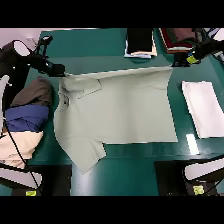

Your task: Fold the shirts.

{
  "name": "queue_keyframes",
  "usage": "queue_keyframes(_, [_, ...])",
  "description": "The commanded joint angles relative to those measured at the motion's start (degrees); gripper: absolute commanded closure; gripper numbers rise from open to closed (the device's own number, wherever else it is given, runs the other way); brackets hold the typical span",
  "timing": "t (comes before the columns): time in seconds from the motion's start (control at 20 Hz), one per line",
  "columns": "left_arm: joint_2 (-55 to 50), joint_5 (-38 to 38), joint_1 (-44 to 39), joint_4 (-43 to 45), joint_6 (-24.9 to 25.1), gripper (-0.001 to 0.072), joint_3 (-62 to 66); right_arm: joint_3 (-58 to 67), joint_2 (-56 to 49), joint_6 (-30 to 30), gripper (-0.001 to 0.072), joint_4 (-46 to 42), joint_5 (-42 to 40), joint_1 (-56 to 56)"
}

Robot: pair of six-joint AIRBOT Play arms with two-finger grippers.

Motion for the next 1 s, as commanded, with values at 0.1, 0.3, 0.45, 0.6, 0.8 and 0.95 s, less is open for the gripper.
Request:
queue_keyframes(0.1, [-0.39,-7.48,0.74,-1.03,1.25,0.0680,-3.19,-12.61,4.90,-1.22,0.0695,-5.31,-0.81,-1.20])
queue_keyframes(0.3, [-0.42,-5.90,0.74,-4.31,1.29,0.0681,-12.31,-22.69,7.23,-1.20,0.0695,-5.62,-5.22,0.59])
queue_keyframes(0.45, [-0.42,-5.88,0.74,-4.33,1.29,0.0680,-16.96,-25.99,7.21,-1.18,0.0694,-5.55,-5.42,1.70])
queue_keyframes(0.6, [-0.37,-6.36,0.74,-4.31,1.27,0.0680,-17.88,-26.67,7.23,-1.05,0.0693,-5.46,-5.77,1.99])
queue_keyframes(0.8, [2.36,-6.34,0.76,-3.98,-2.97,0.0207,-17.33,-23.45,7.26,0.35,0.0365,-0.57,-2.84,0.57])
queue_keyframes(0.95, [10.08,-6.36,0.81,0.17,-3.52,0.0209,-17.62,-24.11,10.78,-0.85,0.0366,0.31,1.44,-1.86])
